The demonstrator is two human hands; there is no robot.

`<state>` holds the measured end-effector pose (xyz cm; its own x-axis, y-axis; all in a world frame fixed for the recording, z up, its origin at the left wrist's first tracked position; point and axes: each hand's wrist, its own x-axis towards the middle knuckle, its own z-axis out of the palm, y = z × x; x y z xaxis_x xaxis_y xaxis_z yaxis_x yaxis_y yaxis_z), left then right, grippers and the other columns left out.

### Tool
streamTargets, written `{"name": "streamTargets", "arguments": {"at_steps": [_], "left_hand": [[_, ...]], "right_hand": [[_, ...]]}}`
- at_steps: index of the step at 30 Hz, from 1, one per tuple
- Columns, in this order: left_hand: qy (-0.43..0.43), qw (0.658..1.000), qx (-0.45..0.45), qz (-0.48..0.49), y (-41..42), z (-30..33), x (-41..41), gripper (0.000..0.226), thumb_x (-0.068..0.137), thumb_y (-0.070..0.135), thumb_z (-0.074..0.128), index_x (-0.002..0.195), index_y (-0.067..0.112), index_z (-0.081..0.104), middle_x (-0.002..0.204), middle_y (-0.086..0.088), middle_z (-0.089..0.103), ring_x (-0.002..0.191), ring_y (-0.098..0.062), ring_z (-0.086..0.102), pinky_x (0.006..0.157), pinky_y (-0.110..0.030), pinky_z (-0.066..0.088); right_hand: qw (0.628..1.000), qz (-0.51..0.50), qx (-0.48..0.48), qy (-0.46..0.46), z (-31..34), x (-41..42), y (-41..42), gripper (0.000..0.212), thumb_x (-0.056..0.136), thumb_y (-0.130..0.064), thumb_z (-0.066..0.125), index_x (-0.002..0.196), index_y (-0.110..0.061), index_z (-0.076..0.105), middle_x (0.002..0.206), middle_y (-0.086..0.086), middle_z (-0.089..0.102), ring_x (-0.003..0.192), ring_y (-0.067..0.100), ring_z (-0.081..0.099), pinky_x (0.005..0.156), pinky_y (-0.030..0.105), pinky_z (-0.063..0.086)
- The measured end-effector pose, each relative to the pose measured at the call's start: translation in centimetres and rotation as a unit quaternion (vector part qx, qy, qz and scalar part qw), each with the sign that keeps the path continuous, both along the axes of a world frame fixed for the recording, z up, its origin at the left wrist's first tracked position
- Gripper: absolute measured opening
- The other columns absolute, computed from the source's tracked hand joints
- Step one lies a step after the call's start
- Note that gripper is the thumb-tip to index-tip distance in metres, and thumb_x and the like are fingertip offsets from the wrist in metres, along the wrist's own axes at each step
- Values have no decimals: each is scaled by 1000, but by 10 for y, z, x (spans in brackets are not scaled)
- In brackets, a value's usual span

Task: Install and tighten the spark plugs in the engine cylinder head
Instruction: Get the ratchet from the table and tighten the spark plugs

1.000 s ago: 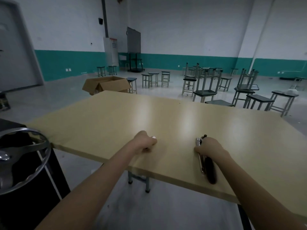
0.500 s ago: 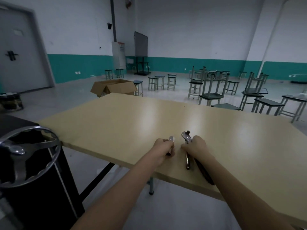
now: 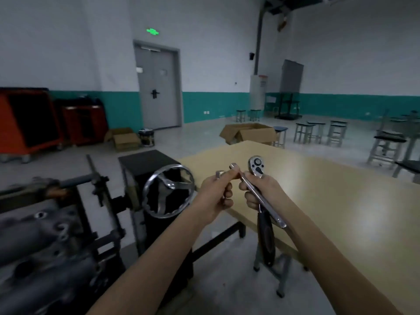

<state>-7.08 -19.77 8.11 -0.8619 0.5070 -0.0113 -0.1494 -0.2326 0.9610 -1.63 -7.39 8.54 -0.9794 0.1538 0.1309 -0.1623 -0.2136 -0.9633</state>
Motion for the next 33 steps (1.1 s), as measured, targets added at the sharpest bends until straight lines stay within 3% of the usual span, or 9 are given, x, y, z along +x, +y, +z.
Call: {"name": "streamTargets", "arguments": {"at_steps": [4, 6, 10, 14, 17, 24, 27, 29, 33], "left_hand": [[53, 992, -29, 108, -96, 5, 3, 28, 85, 40, 64, 81, 13, 57, 72, -7, 48, 47, -8, 36, 39, -17, 27], [57, 985, -12, 165, -140, 4, 12, 27, 86, 37, 63, 78, 12, 60, 64, -8, 46, 44, -8, 35, 39, -17, 26], [81, 958, 38, 274, -220, 4, 34, 25, 88, 30, 60, 81, 7, 65, 64, -7, 51, 38, -6, 40, 36, -16, 29], [137, 934, -7, 331, -287, 0, 60, 28, 90, 33, 58, 83, 10, 71, 58, 3, 65, 51, -9, 55, 51, -19, 45], [170, 909, -50, 376, -336, -5, 77, 32, 88, 38, 59, 77, 11, 72, 57, 2, 62, 53, -14, 52, 54, -26, 42], [155, 908, -7, 388, -416, -7, 100, 30, 76, 41, 60, 71, 13, 65, 58, -1, 56, 55, -12, 53, 52, -21, 47], [154, 926, 19, 343, -435, -14, 107, 28, 77, 37, 62, 78, 9, 66, 61, -4, 55, 56, -14, 56, 57, -28, 54], [174, 934, -1, 311, -443, -18, 111, 28, 79, 37, 61, 83, 9, 66, 64, -4, 57, 52, -13, 55, 49, -26, 51], [219, 923, -89, 304, -448, -25, 113, 28, 81, 38, 59, 77, 11, 65, 64, -12, 55, 48, -16, 49, 46, -26, 41]], "right_hand": [[992, 118, 22, 27, 7, -21, -93, 25, 96, -17, 42, 74, -8, 48, 49, -1, 53, 30, 7, 34, 34, 14, 27], [985, 156, 49, 51, 7, -24, -138, 25, 96, -19, 43, 75, -8, 50, 49, 0, 54, 31, 6, 40, 33, 14, 31], [975, 205, 54, 65, -3, -25, -220, 25, 98, -23, 41, 107, -5, 56, 72, 7, 64, 41, 2, 52, 34, 10, 31], [944, 329, -6, 13, -8, -15, -283, 35, 98, -32, 34, 98, -10, 61, 56, -3, 58, 29, 2, 26, 32, 14, 24], [910, 413, -19, -25, -8, -5, -323, 57, 96, -50, 20, 94, -14, 64, 67, 8, 51, 31, 6, 20, 37, 19, 28], [909, 411, -21, -64, -7, 0, -385, 56, 93, -58, 21, 72, -11, 44, 55, -2, 43, 36, 7, 24, 48, 25, 20], [896, 431, -65, -86, -6, -1, -397, 53, 92, -58, 27, 73, -13, 47, 48, -6, 33, 42, 9, 37, 49, 22, 32], [887, 448, -74, -90, -7, -2, -402, 52, 93, -56, 29, 76, -12, 51, 48, -6, 35, 44, 9, 41, 48, 22, 38], [840, 520, -102, -116, -4, -4, -400, 49, 93, -51, 28, 79, -10, 50, 48, -7, 32, 36, 3, 28, 33, 14, 23]]}}
